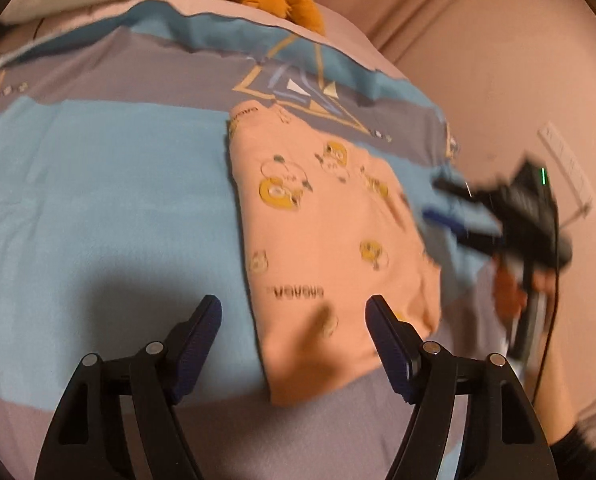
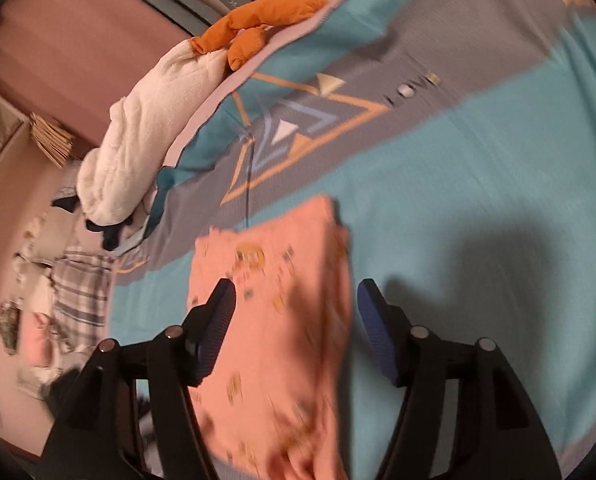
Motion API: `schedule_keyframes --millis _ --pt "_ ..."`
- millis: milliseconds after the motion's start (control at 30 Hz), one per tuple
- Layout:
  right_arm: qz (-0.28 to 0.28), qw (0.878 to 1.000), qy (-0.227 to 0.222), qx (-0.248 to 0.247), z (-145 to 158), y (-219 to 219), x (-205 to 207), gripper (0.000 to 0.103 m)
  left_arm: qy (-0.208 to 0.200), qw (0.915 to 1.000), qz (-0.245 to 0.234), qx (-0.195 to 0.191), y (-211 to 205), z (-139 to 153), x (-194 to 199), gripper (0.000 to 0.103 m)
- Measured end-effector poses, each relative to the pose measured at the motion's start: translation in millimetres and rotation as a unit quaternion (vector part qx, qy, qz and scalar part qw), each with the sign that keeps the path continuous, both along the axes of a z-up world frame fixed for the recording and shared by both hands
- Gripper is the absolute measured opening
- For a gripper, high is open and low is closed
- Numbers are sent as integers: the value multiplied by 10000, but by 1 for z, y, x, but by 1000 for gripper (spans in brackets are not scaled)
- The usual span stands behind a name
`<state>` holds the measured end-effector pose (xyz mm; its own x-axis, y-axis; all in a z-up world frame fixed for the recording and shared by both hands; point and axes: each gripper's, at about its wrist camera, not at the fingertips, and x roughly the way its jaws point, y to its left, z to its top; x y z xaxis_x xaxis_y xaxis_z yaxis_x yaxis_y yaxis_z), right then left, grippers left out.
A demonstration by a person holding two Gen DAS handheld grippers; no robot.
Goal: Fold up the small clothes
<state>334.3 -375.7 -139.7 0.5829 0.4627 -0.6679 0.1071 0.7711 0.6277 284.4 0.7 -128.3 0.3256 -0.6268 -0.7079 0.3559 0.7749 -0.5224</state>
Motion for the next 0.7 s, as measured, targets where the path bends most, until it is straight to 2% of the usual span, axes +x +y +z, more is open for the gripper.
schedule_keyframes --millis 133,233,400,533,700 --pt "221 9975 87 668 -11 -6 -23 64 508 9966 29 -652 0 -12 25 73" --pt "433 9956 286 776 -22 2 -28 61 861 9911 83 -1013 -6 -24 45 73" --pt "601 9915 647 960 -52 12 -13 51 1114 9850 108 -1317 -13 -38 59 73" --pt "650 9880 595 1266 -61 23 1 43 1079 9847 53 -1366 -18 -39 67 73" --pt "668 9880 556 1274 -64 34 16 38 1029 9862 39 -1299 -28 -39 74 73"
